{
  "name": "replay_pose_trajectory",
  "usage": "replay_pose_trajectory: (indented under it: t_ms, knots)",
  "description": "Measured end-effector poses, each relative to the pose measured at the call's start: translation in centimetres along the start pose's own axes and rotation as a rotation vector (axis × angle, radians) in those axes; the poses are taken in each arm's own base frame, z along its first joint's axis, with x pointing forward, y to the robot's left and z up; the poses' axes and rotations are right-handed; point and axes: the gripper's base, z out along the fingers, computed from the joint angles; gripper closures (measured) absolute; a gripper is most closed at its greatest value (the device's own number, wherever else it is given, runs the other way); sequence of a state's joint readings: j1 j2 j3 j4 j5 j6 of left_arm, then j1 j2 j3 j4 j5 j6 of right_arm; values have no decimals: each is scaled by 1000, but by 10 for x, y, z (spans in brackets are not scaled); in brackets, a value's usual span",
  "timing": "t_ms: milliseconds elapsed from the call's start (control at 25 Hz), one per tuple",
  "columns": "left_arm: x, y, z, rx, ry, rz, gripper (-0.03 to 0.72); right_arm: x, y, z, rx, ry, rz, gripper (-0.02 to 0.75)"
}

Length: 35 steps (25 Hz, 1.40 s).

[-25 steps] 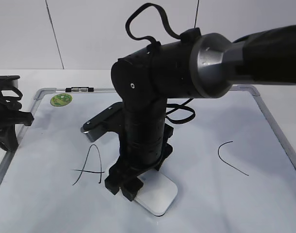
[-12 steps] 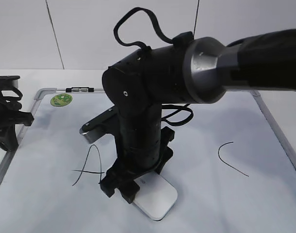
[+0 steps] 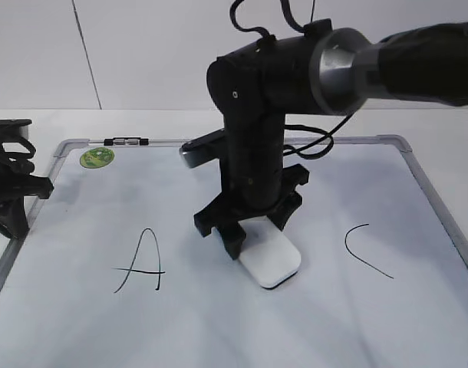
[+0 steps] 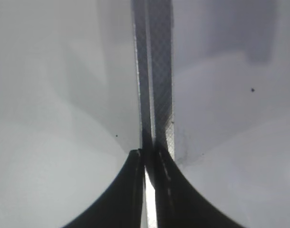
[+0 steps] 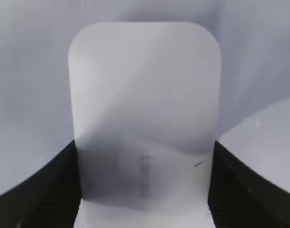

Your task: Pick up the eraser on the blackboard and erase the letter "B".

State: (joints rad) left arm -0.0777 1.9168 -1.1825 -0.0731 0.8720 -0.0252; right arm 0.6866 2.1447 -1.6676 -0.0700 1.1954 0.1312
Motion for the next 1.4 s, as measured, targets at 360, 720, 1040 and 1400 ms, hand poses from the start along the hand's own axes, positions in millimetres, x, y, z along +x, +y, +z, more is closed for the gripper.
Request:
replay_pose_trajectory:
  t_ms: [360,720,1040,1400]
  knots:
    - [0,0,0,-1,0,1,670,-14,-11,0,-23,-3,49,184]
    - [0,0,0,-3,2,2,670,-15,33,-2,-79,-56,-21,184]
    - [0,1,0,-6,2,5,670,-13,48,-2,-81,-61,-56,184]
    - [0,1,0,-15,1,13,671,-12,55,-3,-100,-59,-63,184]
